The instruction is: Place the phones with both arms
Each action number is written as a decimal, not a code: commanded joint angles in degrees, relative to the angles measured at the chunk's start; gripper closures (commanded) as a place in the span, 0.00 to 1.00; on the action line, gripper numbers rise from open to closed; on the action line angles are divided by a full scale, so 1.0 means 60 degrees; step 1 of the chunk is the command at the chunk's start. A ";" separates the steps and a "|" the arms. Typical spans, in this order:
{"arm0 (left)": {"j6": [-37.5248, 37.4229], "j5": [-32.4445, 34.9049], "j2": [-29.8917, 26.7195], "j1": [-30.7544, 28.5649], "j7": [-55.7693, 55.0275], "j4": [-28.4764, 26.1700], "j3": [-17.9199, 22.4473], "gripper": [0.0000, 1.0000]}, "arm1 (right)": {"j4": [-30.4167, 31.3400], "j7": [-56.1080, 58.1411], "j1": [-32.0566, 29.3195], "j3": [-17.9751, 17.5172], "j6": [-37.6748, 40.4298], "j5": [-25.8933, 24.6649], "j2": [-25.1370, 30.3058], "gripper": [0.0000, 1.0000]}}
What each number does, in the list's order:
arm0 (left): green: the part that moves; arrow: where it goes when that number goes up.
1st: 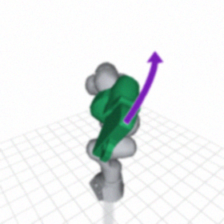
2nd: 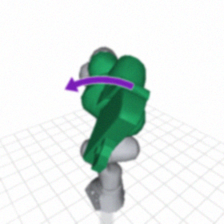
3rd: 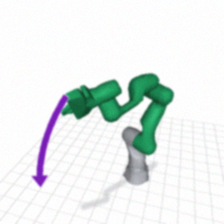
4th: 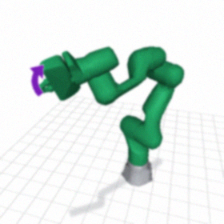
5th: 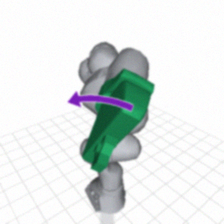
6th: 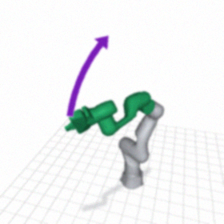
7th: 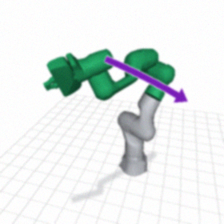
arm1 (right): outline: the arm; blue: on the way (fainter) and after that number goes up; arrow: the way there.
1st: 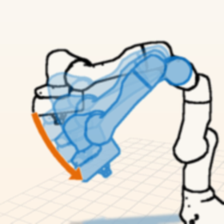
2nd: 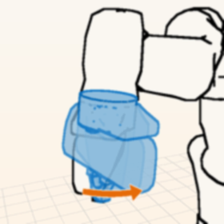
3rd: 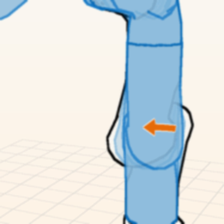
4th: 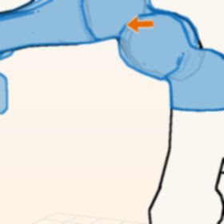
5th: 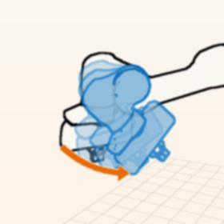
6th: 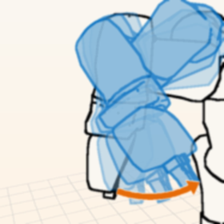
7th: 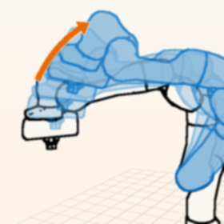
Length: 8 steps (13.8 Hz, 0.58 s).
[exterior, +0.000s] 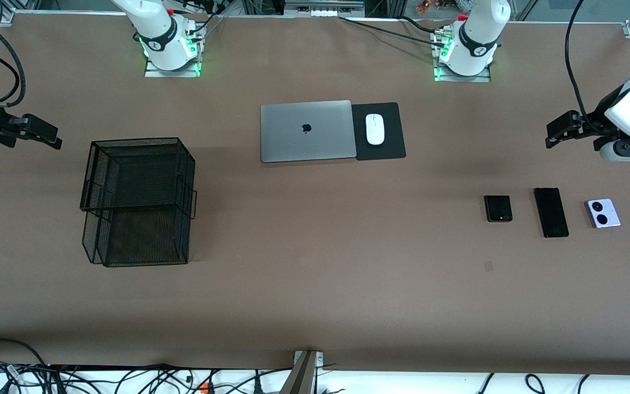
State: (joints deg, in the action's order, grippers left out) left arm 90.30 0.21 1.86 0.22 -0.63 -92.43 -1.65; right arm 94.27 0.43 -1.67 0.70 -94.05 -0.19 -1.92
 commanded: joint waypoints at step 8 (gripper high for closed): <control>-0.0553 0.0273 0.1024 -0.0109 0.0208 -0.0529 0.0041 0.00 | 0.0065 0.0075 -0.0146 -0.0087 -0.0087 0.0163 0.0057 0.00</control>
State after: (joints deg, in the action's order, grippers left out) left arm 84.64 0.37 6.29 0.08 -0.59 -93.14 -1.49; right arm 94.29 0.43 -1.68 0.70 -94.10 -0.19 -1.95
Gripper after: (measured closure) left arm 0.000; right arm 0.000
